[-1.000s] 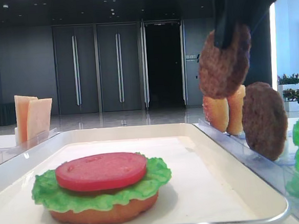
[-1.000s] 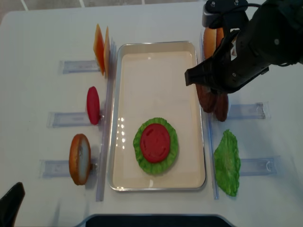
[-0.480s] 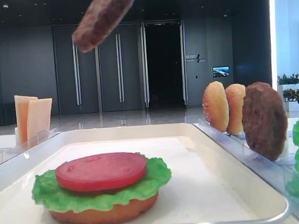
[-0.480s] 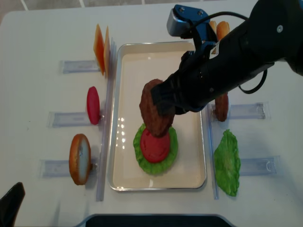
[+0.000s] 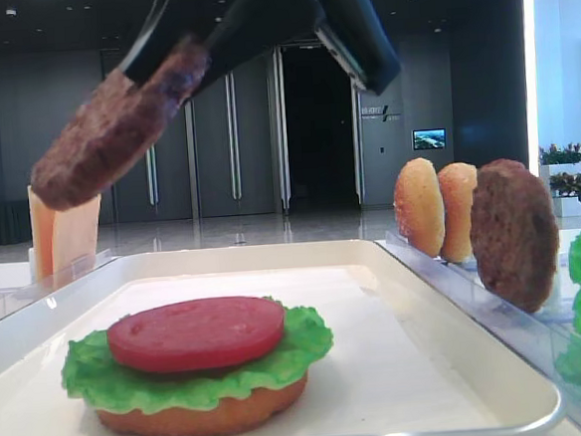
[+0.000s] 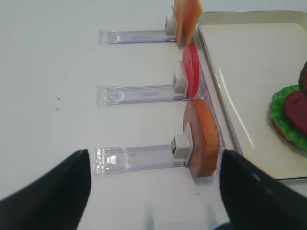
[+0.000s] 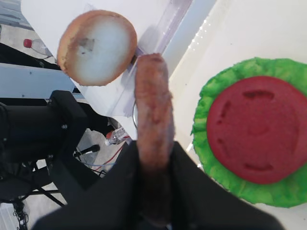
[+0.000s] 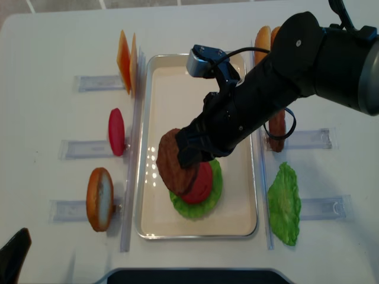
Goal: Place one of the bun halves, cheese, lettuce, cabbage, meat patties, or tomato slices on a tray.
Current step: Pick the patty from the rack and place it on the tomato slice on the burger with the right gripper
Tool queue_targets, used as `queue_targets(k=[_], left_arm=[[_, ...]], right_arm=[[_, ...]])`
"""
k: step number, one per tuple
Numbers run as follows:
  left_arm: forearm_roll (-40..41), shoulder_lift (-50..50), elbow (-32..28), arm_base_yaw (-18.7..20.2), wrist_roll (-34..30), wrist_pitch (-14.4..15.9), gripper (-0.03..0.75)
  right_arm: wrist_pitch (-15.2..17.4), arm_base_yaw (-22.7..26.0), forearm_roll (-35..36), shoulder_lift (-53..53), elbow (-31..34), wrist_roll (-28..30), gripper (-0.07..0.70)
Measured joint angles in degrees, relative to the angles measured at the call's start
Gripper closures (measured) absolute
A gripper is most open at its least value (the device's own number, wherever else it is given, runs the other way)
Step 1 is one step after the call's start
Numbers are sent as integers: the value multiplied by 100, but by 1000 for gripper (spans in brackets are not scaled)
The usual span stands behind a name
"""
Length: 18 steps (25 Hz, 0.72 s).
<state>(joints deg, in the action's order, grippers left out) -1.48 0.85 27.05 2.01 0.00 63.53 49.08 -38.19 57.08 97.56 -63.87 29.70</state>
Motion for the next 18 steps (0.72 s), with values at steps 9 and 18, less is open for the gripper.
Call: queue_targets(k=[9,18], left_arm=[[0,0,0,0,0,0,76],[0,0,0,0,0,0,76]], right_arm=[[405,357,245,542,0,509,500],[587,521,535,863,47,939,500]])
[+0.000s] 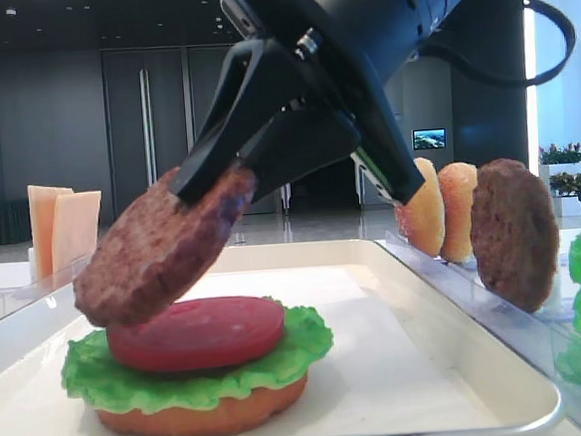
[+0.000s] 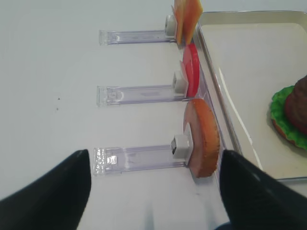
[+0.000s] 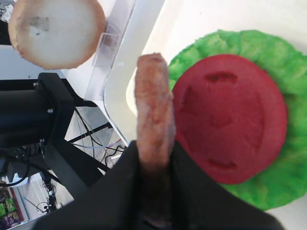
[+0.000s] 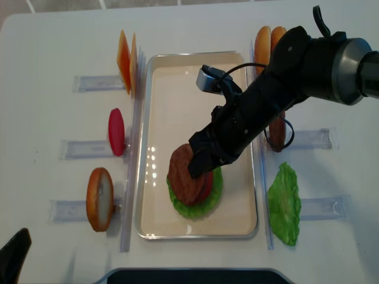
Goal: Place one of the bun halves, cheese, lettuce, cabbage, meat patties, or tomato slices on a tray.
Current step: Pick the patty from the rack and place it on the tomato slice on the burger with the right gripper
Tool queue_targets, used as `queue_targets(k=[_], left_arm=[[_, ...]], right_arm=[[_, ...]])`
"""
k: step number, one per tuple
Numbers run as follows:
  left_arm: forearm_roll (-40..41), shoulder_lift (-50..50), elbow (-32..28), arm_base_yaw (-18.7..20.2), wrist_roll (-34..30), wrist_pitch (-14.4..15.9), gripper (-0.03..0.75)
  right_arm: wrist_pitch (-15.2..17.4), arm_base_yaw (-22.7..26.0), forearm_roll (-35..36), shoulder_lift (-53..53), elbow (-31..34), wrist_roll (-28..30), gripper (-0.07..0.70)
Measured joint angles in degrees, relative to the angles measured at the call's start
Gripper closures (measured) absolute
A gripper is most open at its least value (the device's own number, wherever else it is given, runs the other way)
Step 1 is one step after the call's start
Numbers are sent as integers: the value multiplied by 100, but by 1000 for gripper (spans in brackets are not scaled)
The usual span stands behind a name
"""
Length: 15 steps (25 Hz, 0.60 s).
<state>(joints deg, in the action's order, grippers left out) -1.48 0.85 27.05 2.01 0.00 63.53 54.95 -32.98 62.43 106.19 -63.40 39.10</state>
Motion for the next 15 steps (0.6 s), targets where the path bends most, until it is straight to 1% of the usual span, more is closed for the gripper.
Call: queue_targets(k=[5,15], left_arm=[[0,0,0,0,0,0,76],[0,0,0,0,0,0,76]], right_arm=[[51,57,138,125,0,247,500],[45,101,147,172,0,294,500]])
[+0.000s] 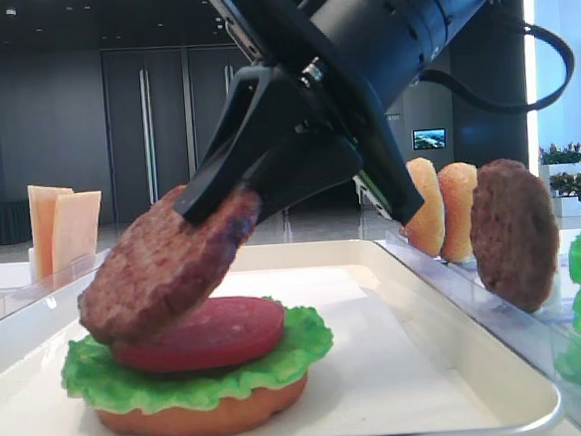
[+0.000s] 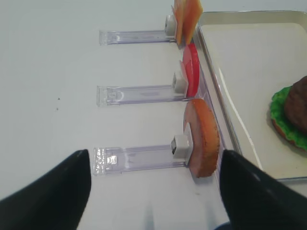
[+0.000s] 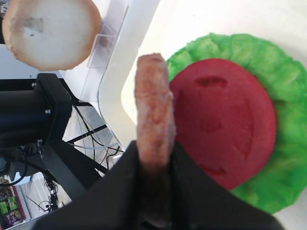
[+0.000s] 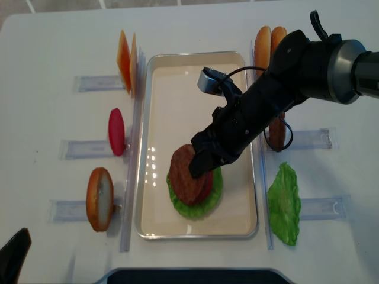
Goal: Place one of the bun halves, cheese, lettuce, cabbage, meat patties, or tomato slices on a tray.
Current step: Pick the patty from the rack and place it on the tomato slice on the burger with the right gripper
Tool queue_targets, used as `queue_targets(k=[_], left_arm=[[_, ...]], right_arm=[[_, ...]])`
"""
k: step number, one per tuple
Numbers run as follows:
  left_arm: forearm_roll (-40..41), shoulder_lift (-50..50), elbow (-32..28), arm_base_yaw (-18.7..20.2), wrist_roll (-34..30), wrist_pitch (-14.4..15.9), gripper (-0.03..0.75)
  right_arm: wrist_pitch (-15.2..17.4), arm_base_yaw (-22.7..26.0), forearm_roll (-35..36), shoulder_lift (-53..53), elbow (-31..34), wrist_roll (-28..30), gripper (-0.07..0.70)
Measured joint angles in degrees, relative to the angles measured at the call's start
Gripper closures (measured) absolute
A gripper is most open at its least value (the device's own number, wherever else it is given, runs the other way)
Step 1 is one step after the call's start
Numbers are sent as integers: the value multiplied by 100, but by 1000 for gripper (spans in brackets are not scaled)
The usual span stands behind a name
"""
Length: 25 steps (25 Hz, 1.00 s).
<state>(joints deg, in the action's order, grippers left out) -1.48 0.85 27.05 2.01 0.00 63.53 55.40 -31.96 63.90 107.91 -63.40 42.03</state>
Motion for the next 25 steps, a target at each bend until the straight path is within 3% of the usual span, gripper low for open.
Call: queue_targets(k=[5,12,18,25], left_arm=[[0,0,0,0,0,0,76],[0,0,0,0,0,0,76],[0,0,0,0,0,0,76],[0,0,0,0,0,0,76]], right_arm=[[-6,0,-18,10,0,2,470],[-75,0,-401,4,0,-20,286],[-575,0,-1203,-373,0,-456,153],[-805,0,-2214,-1241,4,-1084,125]])
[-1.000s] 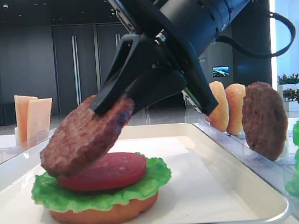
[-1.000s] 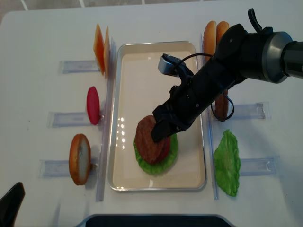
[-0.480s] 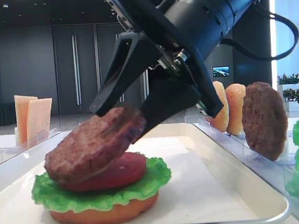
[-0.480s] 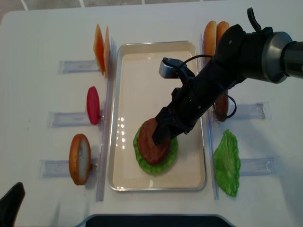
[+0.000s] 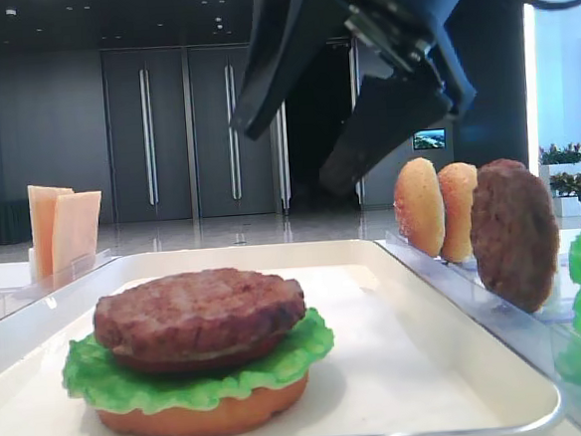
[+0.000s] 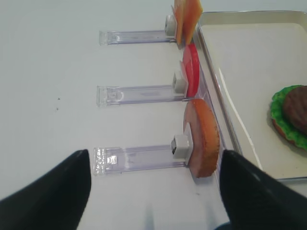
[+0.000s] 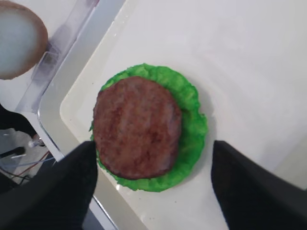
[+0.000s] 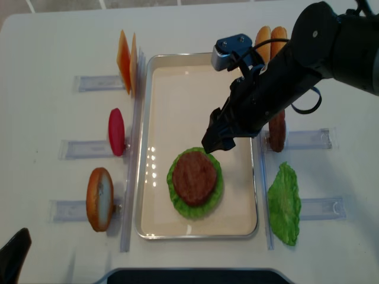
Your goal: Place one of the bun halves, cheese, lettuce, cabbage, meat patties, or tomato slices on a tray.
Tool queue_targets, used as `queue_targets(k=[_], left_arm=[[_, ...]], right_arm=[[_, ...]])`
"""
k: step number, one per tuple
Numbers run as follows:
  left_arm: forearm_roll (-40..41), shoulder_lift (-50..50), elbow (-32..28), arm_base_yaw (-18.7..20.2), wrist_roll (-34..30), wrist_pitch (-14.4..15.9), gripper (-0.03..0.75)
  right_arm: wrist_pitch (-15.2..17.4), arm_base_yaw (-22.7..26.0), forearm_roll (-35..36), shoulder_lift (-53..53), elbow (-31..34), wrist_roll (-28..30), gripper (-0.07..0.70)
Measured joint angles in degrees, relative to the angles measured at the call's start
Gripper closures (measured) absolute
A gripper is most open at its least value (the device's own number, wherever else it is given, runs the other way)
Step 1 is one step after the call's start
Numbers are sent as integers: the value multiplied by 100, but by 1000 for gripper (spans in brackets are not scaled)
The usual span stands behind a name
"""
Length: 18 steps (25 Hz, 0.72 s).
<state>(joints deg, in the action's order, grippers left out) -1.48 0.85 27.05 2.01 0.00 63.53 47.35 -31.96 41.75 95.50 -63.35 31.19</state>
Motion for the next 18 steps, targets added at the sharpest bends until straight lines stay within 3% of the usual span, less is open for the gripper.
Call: queue_targets(k=[6,10,18], left_arm=[[0,0,0,0,0,0,76],[0,0,0,0,0,0,76],[0,0,0,0,-104,0,76]], right_arm=[[-92,83,-1899,-820,0,-1440,125],[88,460,-2899,-1170,0,-2366,125],[885,1977,-3228,-1450,0,-2628,125]])
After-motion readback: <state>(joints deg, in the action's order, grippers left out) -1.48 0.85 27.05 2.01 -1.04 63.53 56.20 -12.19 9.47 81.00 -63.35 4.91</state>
